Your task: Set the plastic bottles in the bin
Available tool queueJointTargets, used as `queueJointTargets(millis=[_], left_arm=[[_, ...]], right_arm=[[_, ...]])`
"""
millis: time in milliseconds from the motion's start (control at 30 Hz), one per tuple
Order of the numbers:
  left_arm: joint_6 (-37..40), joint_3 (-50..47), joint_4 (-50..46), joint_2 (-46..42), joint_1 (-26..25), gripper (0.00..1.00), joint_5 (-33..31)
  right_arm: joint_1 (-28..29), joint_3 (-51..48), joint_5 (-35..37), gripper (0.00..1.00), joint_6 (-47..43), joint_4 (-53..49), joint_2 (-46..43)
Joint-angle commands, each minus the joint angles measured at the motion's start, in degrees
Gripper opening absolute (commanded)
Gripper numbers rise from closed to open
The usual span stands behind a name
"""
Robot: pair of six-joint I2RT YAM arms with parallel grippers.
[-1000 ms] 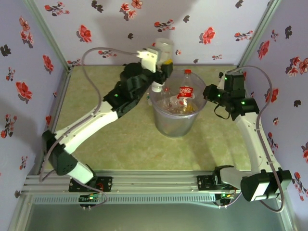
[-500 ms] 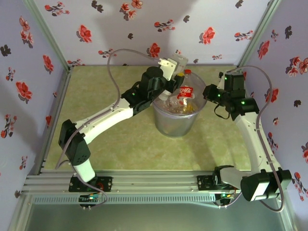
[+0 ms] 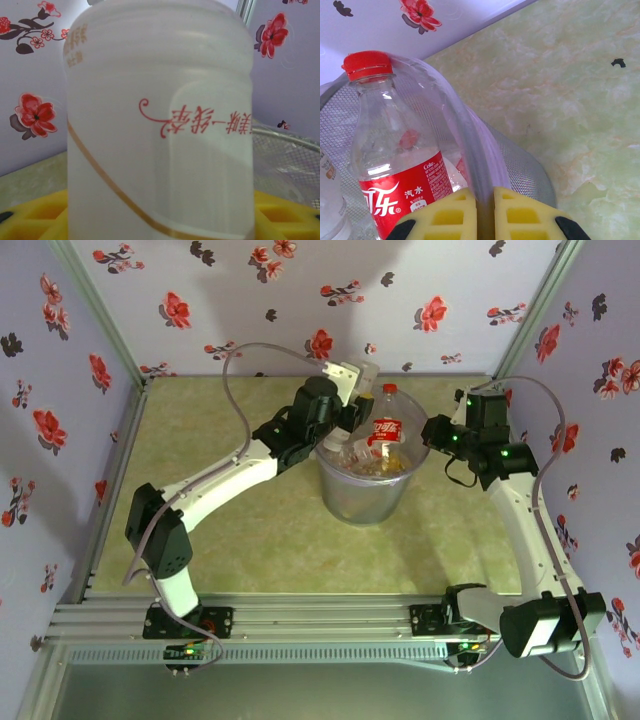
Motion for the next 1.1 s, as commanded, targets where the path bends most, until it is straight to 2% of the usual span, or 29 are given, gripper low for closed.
queueJointTargets(millis=[0, 133, 233, 400, 600, 900, 1067], left_arm=[[-1.2, -0.5, -2.4, 0.9, -0.1, 0.55, -0.1], [-0.9, -0.3, -2.8, 0.9, 0.0, 0.67, 0.2], [-0.8, -0.1, -2.9, 0.8, 0.0, 0.82, 0.6], [-0.8, 0.5, -2.8, 0.1, -0.1, 0.89, 1.3], [-1.9, 0.5, 0.4, -0.9, 0.1, 0.85, 1.6], [-7.1, 5.5, 3.4, 1.9, 1.8, 0.77, 5.7], [-9.2, 8.1, 2.1, 5.1, 2.6, 0.59, 7.1]], right_arm=[[1.3, -1.4, -1.8, 0.00, -0.2, -2.0, 0.7], [1.3, -1.5, -1.8, 0.00, -0.3, -2.2, 0.7], [1.4, -1.4, -1.7, 0.00, -0.4, -2.2, 0.6], [1.4, -1.4, -1.7, 0.00, -0.3, -2.2, 0.6], [1.4, -1.6, -1.8, 0.00, -0.2, -2.0, 0.6], [1.4, -1.8, -1.7, 0.00, -0.4, -2.2, 0.4], [1.4, -1.8, -1.2, 0.00, -0.8, -2.7, 0.2]])
